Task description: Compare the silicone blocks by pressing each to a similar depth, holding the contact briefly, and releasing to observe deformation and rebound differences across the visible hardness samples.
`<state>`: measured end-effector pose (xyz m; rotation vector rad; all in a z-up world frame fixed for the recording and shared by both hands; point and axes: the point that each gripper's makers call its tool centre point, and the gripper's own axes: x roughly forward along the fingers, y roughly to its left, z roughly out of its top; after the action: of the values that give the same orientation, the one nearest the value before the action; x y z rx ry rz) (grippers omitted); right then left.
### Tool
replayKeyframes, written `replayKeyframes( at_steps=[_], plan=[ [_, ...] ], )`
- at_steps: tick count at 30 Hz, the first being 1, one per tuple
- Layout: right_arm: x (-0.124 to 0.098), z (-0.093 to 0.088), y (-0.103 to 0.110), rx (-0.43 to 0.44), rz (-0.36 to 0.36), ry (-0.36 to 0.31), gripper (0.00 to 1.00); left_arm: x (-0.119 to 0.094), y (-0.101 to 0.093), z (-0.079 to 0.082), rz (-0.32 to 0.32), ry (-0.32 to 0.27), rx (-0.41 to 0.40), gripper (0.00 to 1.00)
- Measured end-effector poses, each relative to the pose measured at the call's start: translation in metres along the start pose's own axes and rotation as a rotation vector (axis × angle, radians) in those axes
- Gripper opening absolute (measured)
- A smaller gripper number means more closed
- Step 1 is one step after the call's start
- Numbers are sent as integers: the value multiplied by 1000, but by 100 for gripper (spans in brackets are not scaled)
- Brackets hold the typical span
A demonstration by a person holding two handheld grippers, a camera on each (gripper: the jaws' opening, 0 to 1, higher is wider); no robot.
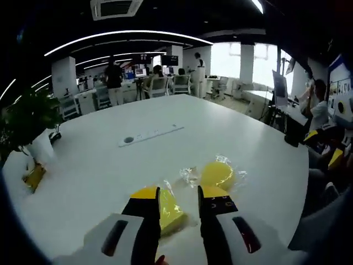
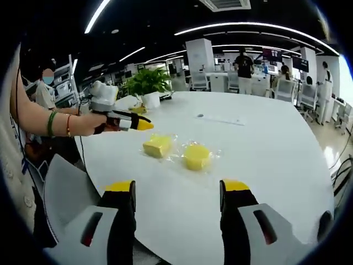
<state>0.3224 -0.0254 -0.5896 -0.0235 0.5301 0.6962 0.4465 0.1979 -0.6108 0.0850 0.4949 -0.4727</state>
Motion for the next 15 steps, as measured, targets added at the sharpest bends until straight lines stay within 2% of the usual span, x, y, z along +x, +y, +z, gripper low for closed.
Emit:
replayKeyframes(
  at_steps=[5,7,8,9,15],
  plan=[
    [-1,-3,11,6,-34,-2,58,-36,19,-15,59,10,-15,29],
    [-1,-7,15,15,-47,4,57,-54,31,-20,99,-3,-48,31],
    [0,-10,14,18,-60,11,57,-66,38,-23,125,-8,-67,32],
    [-2,-20,10,34,-102,52,56,-73,41,-25,134,-10,-81,33],
    [-8,-25,16,59,-159,24,61,-131,63,-37,223,-55,-121,38]
  ],
)
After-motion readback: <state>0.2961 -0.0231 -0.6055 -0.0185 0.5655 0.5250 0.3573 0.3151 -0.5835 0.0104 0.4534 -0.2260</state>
